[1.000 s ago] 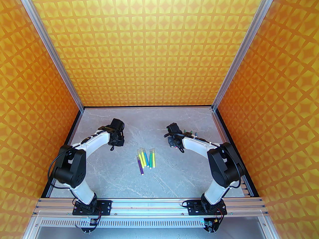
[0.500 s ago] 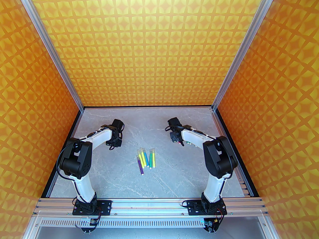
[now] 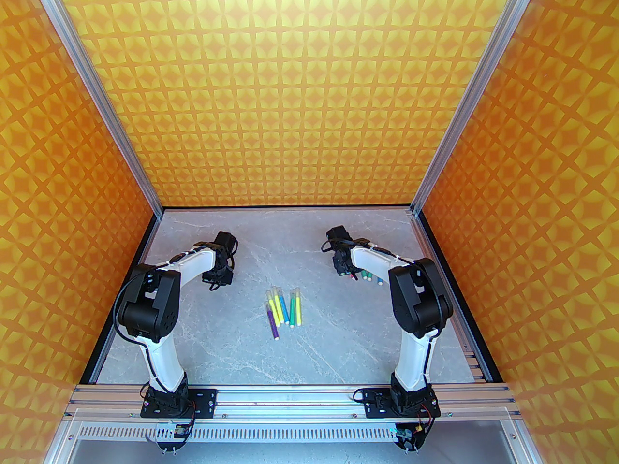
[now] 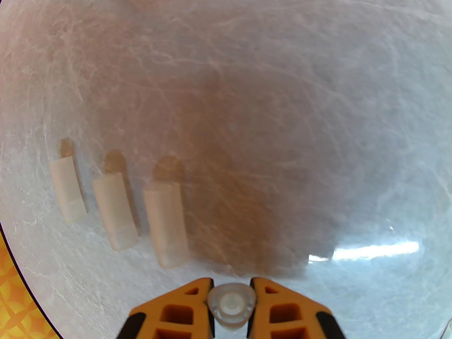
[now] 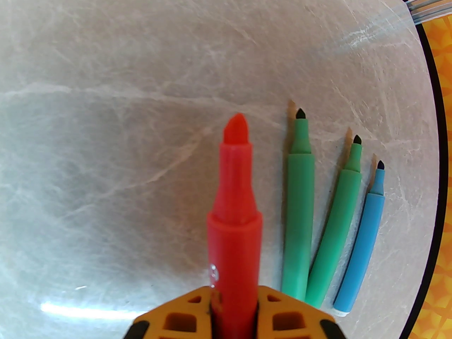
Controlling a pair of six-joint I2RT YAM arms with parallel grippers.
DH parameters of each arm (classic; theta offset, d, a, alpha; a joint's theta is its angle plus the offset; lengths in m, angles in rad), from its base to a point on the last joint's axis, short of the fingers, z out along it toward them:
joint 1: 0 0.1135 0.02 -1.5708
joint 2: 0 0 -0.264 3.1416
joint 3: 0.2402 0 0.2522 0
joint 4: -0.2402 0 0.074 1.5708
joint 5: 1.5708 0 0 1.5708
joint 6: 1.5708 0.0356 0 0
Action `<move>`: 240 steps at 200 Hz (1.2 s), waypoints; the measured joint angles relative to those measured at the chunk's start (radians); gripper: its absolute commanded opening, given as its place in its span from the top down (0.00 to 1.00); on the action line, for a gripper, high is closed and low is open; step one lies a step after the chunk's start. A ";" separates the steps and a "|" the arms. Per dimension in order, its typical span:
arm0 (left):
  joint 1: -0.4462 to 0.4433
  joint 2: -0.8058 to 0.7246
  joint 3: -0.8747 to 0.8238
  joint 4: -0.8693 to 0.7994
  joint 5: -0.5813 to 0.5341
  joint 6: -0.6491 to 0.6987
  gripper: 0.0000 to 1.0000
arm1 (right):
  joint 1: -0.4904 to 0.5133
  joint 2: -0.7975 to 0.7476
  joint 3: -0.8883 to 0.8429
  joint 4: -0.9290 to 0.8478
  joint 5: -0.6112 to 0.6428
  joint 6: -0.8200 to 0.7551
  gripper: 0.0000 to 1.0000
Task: Open the pen caps
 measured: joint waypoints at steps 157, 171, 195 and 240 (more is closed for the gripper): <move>0.001 0.002 0.006 0.000 0.000 0.014 0.79 | -0.040 0.035 0.029 -0.036 -0.013 -0.012 0.89; 0.001 0.002 0.006 0.000 0.000 0.017 0.77 | -0.040 0.035 0.029 -0.036 -0.019 -0.015 0.88; 0.001 0.002 0.006 0.000 0.000 0.017 0.76 | -0.040 0.037 0.029 -0.036 -0.021 -0.018 0.87; 0.001 0.007 0.006 0.000 0.000 0.018 0.75 | -0.043 0.047 0.030 -0.043 -0.036 -0.019 0.83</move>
